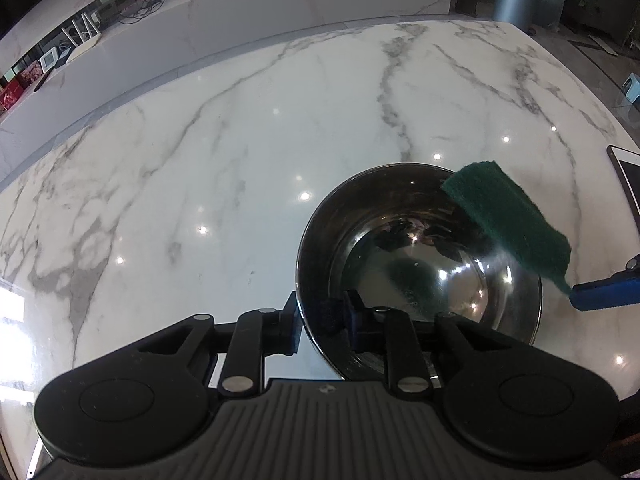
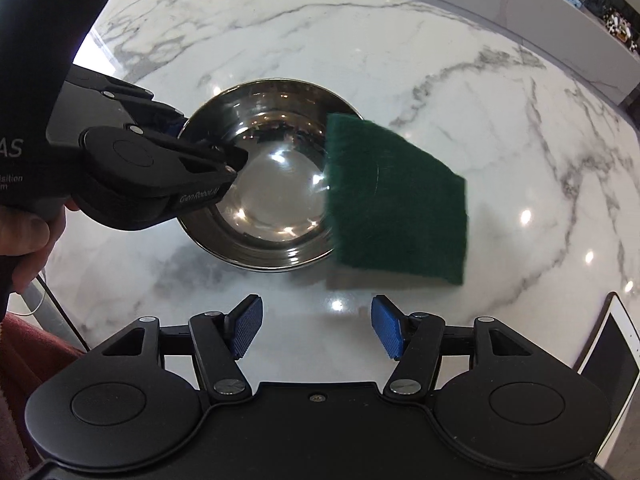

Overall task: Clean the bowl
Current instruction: 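Open the right gripper, leaving the pad on the bowl rim, then close the right gripper on the pad edge and lift it off the rim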

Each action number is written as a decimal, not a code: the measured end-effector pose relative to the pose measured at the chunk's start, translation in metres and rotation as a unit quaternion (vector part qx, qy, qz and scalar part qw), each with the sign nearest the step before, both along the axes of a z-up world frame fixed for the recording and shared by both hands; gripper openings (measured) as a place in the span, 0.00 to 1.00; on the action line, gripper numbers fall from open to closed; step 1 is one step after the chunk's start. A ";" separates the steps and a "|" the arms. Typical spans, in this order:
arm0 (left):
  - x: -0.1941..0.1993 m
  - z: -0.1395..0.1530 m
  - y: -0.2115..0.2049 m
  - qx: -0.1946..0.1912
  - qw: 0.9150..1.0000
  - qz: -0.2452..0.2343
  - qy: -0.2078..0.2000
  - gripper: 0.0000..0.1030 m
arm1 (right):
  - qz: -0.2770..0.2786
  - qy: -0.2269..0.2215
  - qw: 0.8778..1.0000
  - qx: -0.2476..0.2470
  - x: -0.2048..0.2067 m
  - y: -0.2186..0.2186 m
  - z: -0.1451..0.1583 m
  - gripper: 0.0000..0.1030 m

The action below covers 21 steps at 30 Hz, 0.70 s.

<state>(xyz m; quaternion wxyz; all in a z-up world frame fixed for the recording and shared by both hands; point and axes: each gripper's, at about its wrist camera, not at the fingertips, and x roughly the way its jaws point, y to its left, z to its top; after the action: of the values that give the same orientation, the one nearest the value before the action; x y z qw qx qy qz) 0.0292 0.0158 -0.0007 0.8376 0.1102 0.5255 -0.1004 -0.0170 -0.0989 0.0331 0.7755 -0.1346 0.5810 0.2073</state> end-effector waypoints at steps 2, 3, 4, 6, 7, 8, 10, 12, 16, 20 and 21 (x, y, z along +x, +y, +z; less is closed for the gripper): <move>0.000 0.000 0.000 0.002 1.000 -0.002 0.000 0.20 | 0.000 0.004 1.000 0.001 0.000 -0.002 0.002 0.57; 0.000 0.000 0.000 0.003 1.000 -0.003 0.000 0.20 | 0.001 0.006 1.000 0.003 0.000 -0.003 0.003 0.57; 0.001 0.000 0.000 0.003 1.000 -0.003 0.000 0.20 | 0.001 0.008 1.000 0.006 -0.002 -0.004 0.005 0.57; 0.002 0.000 0.000 0.003 1.000 -0.003 0.001 0.20 | 0.001 0.010 1.000 0.012 -0.006 -0.005 0.009 0.57; 0.002 0.000 0.000 0.003 1.000 -0.004 0.001 0.20 | -0.001 0.012 1.000 0.019 -0.008 -0.007 0.012 0.57; 0.002 0.000 -0.001 0.004 1.000 -0.004 0.001 0.20 | -0.001 0.014 1.000 0.025 -0.009 -0.008 0.014 0.57; 0.002 0.000 -0.001 0.006 1.000 -0.005 0.001 0.20 | -0.001 0.013 0.999 0.034 -0.013 -0.010 0.020 0.57; 0.002 0.000 -0.001 0.007 1.000 -0.005 0.001 0.20 | 0.000 0.009 0.999 0.043 -0.017 -0.014 0.029 0.57; 0.002 0.000 -0.002 0.008 1.000 -0.004 0.001 0.20 | -0.004 -0.019 0.999 0.043 -0.019 -0.025 0.052 0.57; 0.003 -0.001 -0.003 0.008 1.000 -0.003 0.002 0.20 | -0.002 -0.071 0.997 0.007 -0.015 -0.034 0.067 0.57; 0.003 -0.001 -0.004 0.008 1.000 -0.004 0.002 0.20 | 0.001 -0.079 0.997 -0.005 -0.014 -0.035 0.067 0.57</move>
<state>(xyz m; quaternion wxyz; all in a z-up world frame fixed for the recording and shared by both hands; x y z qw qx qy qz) 0.0322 0.0120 -0.0017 0.8350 0.1184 0.5279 -0.0999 -0.0309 -0.1338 0.0998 0.8179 -0.1553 0.5188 0.1942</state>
